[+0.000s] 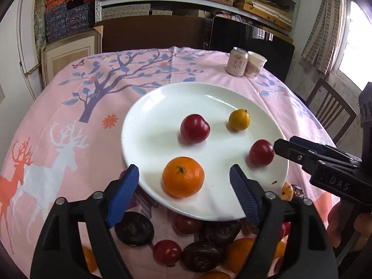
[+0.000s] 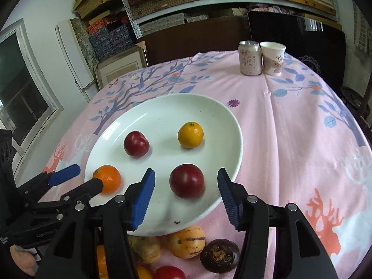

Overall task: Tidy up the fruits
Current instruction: 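Lower the orange and red plum onto the plate and open both tools, then grasp a dark brown fruit with the left tool while the right grasps another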

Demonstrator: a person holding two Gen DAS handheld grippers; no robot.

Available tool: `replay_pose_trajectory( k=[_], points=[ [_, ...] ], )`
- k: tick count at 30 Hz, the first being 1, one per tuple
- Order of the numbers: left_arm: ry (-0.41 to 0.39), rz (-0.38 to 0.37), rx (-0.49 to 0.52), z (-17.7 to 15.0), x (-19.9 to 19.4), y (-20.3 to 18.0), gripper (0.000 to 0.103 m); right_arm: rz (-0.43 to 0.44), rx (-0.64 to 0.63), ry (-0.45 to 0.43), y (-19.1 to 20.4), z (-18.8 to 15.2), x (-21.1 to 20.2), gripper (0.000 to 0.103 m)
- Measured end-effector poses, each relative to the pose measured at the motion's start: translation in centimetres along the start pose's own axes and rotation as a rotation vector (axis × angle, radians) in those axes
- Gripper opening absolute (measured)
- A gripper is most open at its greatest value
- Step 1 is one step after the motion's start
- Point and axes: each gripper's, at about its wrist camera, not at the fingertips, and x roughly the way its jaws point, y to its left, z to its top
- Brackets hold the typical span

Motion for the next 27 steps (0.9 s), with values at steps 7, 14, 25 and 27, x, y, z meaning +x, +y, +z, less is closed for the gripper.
replay_pose_trajectory(
  k=[7,14,25,27],
  points=[
    [-0.009,-0.033,-0.01,-3.8,-4.7,1.5,0.082,-0.008,-0.059,-0.066,-0.1,-4.1,-6.1,0.058],
    [0.037,-0.034,0.088,-10.4,-7.6,0.5,0.082,0.01,-0.067,-0.007,-1.3,-11.1,-9.2,0.058],
    [0.091,-0.036,0.241,-15.9,-7.8,-4.4,0.063,-0.002,-0.016,0.004,-2.2,-16.0,-10.7,0.058],
    [0.095,-0.038,0.23,-15.9,-7.4,-4.5,0.061,-0.009,-0.038,-0.006,-1.6,-16.3,-11.2,0.058]
  ],
)
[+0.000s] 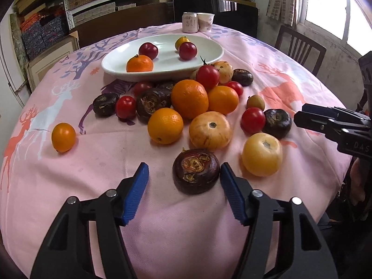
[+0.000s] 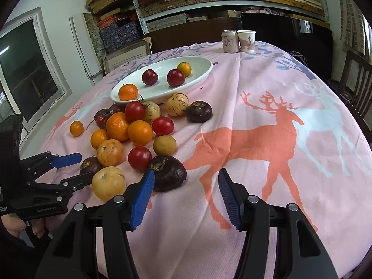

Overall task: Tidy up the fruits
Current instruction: 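Grasp a dark brown fruit with the left tool while the right grasps another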

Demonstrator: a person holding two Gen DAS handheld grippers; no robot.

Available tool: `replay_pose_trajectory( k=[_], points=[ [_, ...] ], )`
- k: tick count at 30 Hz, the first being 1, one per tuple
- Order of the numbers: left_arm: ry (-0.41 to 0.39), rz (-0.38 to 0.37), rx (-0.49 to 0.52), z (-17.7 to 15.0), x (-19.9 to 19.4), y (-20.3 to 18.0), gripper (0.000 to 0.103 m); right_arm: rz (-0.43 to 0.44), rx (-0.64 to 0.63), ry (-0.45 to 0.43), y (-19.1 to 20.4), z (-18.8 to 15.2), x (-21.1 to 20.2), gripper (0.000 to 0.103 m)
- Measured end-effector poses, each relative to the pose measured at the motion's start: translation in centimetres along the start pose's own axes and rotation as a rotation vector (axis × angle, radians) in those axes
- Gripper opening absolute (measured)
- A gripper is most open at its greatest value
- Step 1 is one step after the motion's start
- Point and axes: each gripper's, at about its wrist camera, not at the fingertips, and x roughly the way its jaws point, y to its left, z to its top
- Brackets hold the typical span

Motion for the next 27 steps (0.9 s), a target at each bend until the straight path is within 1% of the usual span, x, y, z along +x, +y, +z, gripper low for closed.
replay_pose_trajectory(
  k=[1,3,5,7,9,13,17,24,27],
  points=[
    [0.003,-0.006,-0.006,0.0,0.2,-0.1,0.059,-0.005,-0.012,-0.005,0.3,-0.1,-0.2,0.058],
    [0.009,-0.011,-0.006,0.0,0.8,-0.2,0.057,-0.012,-0.027,-0.012,0.5,-0.2,-0.4,0.058],
    [-0.012,-0.011,-0.001,-0.2,0.8,-0.5,0.054,-0.019,-0.038,-0.013,0.7,-0.2,-0.4,0.058],
    [-0.027,-0.029,-0.012,-0.3,0.7,-0.4,0.049,-0.024,-0.039,-0.004,0.7,-0.3,-0.1,0.058],
    [-0.042,-0.054,-0.04,-0.4,0.4,0.1,0.041,-0.024,-0.037,0.008,0.6,-0.3,0.3,0.058],
    [-0.087,-0.041,-0.098,-0.4,-0.8,1.5,0.04,-0.019,-0.061,0.018,1.2,-0.4,0.6,0.058],
    [-0.113,-0.028,-0.113,-0.5,-2.1,2.3,0.04,-0.016,-0.095,0.027,2.2,-0.3,1.1,0.058],
    [-0.099,-0.037,-0.113,-1.1,-2.2,2.2,0.04,-0.086,-0.155,0.053,3.8,-0.1,2.7,0.058],
    [-0.098,-0.041,-0.117,-1.2,-2.2,2.2,0.04,-0.097,-0.167,0.061,4.2,0.1,3.2,0.058]
  ],
)
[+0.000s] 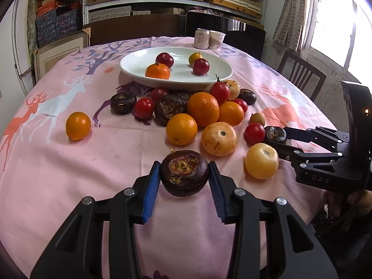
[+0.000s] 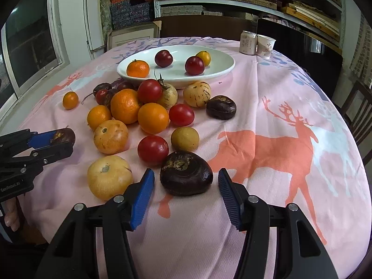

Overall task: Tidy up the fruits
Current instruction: 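Grasp a dark brown fruit with the left tool while the right grasps another, then carry both dark brown fruits onto the plate and open both tools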

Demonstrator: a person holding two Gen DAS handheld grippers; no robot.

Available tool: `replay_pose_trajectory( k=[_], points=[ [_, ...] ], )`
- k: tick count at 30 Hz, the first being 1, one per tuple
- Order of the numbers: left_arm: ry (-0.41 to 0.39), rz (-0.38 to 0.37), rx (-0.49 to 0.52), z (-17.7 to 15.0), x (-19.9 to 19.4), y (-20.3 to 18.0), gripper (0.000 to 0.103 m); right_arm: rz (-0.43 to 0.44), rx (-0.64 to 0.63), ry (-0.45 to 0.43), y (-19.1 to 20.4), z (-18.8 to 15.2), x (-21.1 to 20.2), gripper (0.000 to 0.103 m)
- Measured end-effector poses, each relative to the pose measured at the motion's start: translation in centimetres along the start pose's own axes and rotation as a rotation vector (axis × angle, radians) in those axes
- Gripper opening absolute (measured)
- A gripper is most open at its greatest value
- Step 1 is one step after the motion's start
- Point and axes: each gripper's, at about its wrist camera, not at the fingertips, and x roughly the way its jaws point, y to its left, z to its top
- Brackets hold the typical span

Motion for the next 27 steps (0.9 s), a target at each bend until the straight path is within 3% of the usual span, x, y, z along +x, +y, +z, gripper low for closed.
replay_pose_trajectory(
  k=[4,7,27],
  points=[
    [0.002,0.004,-0.002,-0.1,0.0,0.1,0.04,0.002,0.012,0.0,0.1,0.3,0.3,0.058],
    [0.005,0.005,-0.008,-0.1,0.1,0.3,0.04,0.001,0.019,-0.003,-0.1,0.3,0.5,0.047],
    [-0.022,0.013,-0.004,1.7,-0.8,0.5,0.041,0.08,0.133,-0.118,-3.5,1.1,-3.7,0.046]
  ],
)
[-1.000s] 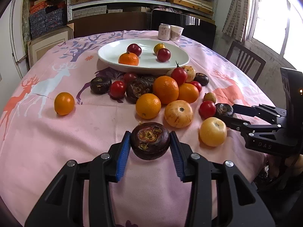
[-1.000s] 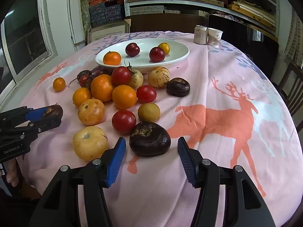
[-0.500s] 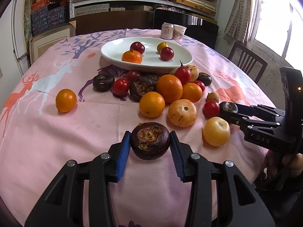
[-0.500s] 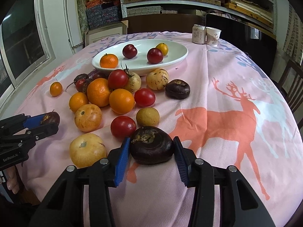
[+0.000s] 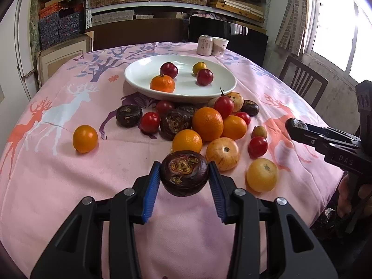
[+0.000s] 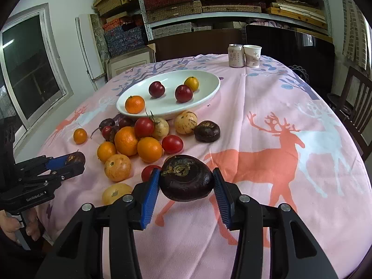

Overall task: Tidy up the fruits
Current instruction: 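Carry both dark brown fruits onto the plate and open both tools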

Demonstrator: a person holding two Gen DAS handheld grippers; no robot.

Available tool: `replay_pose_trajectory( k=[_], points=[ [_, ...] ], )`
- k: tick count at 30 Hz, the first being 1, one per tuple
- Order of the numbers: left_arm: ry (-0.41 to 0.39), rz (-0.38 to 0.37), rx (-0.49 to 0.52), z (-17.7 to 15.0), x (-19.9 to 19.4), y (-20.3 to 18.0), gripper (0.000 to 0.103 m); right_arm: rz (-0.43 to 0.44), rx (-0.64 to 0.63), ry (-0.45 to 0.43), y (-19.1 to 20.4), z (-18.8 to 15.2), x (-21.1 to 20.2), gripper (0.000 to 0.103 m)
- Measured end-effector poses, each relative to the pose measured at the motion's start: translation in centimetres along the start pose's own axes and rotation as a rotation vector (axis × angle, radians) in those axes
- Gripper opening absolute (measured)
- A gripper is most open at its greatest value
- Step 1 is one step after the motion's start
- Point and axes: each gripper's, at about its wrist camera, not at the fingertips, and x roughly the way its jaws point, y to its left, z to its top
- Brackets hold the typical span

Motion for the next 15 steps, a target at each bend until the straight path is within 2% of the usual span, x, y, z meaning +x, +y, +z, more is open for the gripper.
replay_pose_trajectory(
  k=[4,8,12,15],
  points=[
    [-0.018,-0.005,0.019,2.2,-0.1,-0.3,0.041,0.001,0.016,-0.043,-1.1,1.8,-0.9,0.046],
    [-0.045,-0.022,0.025,5.7,0.3,-0.5,0.041,-0.008,0.033,-0.098,-2.5,5.1,-1.3,0.046],
    [-0.048,-0.044,0.05,9.5,2.2,-1.6,0.041,-0.007,0.03,-0.15,-3.1,9.0,-0.5,0.046],
    [-0.028,-0.043,0.062,11.7,5.2,-2.3,0.041,-0.001,0.02,-0.148,-3.1,11.7,1.8,0.046]
  ],
)
